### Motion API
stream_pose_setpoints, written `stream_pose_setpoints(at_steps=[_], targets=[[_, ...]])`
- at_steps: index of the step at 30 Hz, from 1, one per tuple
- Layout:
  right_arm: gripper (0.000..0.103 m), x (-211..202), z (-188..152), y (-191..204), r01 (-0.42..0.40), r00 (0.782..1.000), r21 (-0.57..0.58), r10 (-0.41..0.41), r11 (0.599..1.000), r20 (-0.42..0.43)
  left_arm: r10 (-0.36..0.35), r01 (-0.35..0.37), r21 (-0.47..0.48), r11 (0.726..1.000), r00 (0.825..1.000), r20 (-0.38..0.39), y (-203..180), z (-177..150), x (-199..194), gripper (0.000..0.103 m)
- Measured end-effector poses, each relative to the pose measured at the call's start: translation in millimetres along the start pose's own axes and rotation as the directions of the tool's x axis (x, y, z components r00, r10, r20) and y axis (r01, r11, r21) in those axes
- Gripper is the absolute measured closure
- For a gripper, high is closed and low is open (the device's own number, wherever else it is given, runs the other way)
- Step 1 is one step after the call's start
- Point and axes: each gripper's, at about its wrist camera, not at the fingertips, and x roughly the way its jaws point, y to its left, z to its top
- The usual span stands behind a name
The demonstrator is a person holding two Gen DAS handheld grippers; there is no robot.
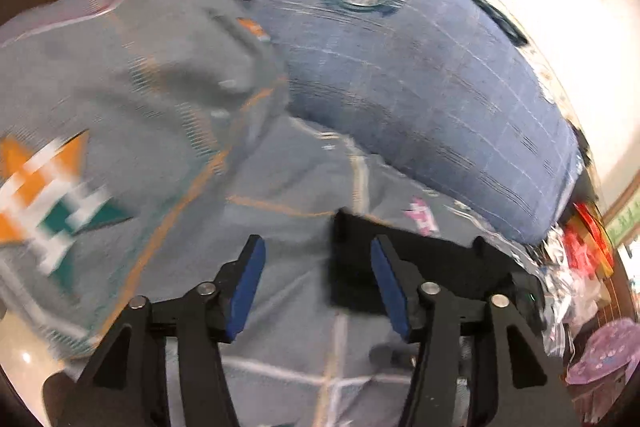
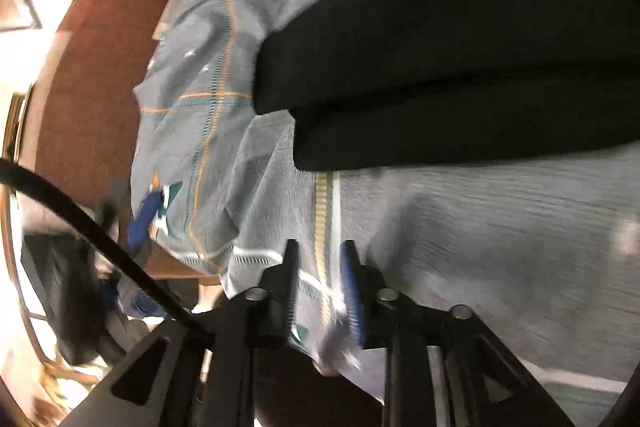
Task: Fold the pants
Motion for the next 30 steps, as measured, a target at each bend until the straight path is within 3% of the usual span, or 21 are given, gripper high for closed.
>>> stream_pose_setpoints(at_steps=[3,6,10,12,16,17,20,22,24,26,30], targets=[[0.058,-38.1,-3.7,-6.2,0.029,0.996,-0.031,-0.027,0.999,0.081,-0.025,0.028,0.089,0.996,0.999,-0.043,-36.9,3.5,27.8,0.037],[0.055,-93.0,-12.7,-29.2,0.072,0.979,0.006,-0.072,0.997,0.190,-0.047,0.060,0.098,0.993,0.991,-0.126,-58.4,-2.9,54.8,0.037],[0.051,-181.2,-28.4,-85.6,0.097,0.920,0.165,-0.152,0.982,0.362,-0.096,0.106,0.039,0.994,0.973,-0.210,-58.8,-22.4,72.7,0.037],[0.045,-233.0,-40.3,-121.3,0.132,0.857,0.265,-0.244,0.955,0.453,-0.088,0.092,0.007,0.996,0.966,-0.244,-51.4,-32.6,81.1,0.037],[0.043,-314.8,-54.0,-177.1,0.177,0.725,0.434,-0.415,0.883,0.549,-0.076,0.052,-0.085,0.995,0.949,-0.307,-34.4,-45.8,95.0,0.037],[0.042,-335.0,-56.8,-189.7,0.188,0.679,0.478,-0.465,0.858,0.568,-0.064,0.036,-0.095,0.995,0.948,-0.313,-33.2,-47.9,95.1,0.037],[0.028,-378.9,-58.9,-211.2,0.220,0.534,0.568,-0.585,0.793,0.610,-0.040,0.015,-0.083,0.996,0.951,-0.305,-40.8,-51.8,90.6,0.037],[0.025,-397.5,-51.6,-218.6,0.276,0.470,0.577,-0.632,0.768,0.616,-0.023,0.005,-0.060,0.998,0.953,-0.303,-51.0,-53.5,88.7,0.037],[0.025,-400.6,-30.6,-217.2,0.332,0.459,0.551,-0.641,0.766,0.614,-0.006,-0.002,-0.026,1.000,0.952,-0.305,-62.1,-54.2,87.5,0.037],[0.025,-399.3,1.7,-218.1,0.422,0.474,0.499,-0.654,0.757,0.590,0.008,-0.006,0.006,1.000,0.952,-0.307,-74.1,-55.4,88.8,0.037],[0.029,-382.5,61.6,-228.8,0.552,0.547,0.412,-0.687,0.725,0.478,0.008,0.002,0.033,0.999,0.949,-0.316,-92.6,-61.1,91.0,0.037]])
